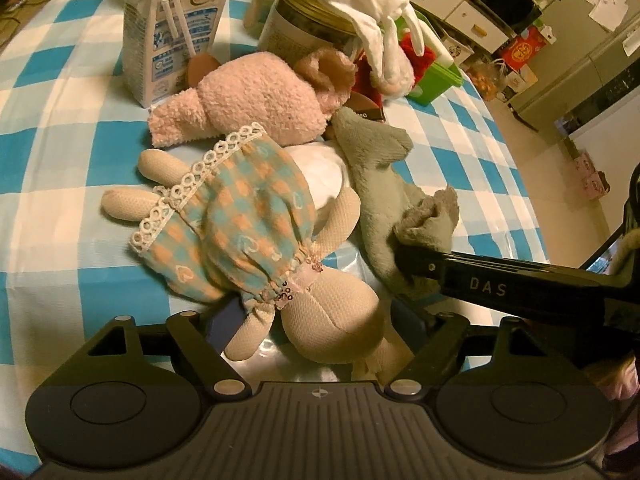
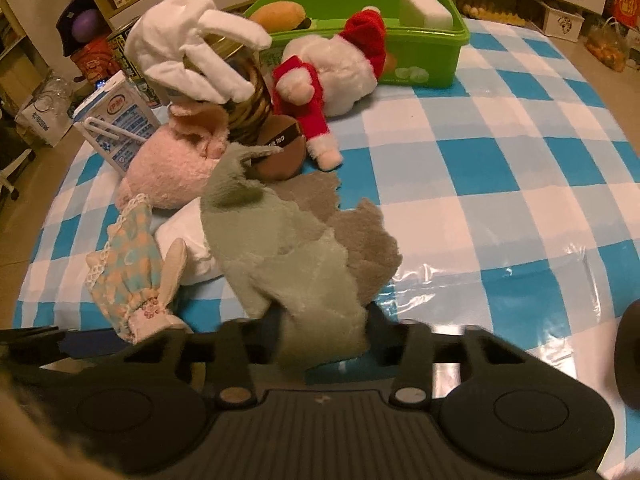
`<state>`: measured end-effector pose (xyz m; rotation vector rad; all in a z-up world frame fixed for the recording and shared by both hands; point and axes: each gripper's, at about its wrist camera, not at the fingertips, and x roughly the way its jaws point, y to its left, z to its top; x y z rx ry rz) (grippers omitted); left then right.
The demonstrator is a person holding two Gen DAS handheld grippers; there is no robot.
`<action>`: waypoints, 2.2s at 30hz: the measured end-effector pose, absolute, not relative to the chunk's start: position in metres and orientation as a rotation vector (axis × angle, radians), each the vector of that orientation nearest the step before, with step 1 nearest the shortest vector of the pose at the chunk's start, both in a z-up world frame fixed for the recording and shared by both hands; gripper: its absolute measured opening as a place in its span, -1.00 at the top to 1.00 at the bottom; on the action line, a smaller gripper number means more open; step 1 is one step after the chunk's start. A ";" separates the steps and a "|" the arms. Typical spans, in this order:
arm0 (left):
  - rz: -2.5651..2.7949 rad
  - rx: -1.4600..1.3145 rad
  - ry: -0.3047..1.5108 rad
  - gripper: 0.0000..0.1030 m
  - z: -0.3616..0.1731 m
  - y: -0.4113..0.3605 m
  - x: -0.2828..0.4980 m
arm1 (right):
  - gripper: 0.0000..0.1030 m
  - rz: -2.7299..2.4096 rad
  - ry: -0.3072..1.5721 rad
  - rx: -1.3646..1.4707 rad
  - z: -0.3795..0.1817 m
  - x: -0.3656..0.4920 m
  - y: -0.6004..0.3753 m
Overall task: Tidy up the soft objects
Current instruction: 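Close left gripper on the bunny doll while right gripper closes on the grey-green plush, then lift and carry the bunny doll and grey-green plush over the green bin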
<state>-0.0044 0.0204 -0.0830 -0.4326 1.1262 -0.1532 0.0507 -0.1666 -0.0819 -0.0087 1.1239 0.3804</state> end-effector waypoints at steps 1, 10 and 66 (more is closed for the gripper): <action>-0.150 -0.434 1.126 -0.53 -0.083 0.021 -0.005 | 1.00 0.381 1.124 -0.007 -0.082 0.051 -0.167; -0.129 -0.432 1.120 -0.47 -0.087 0.020 -0.001 | 1.00 0.385 1.106 0.002 -0.073 0.049 -0.171; -0.399 -0.501 0.770 0.36 0.052 -0.002 0.017 | 1.00 0.297 0.668 0.480 0.078 0.100 -0.254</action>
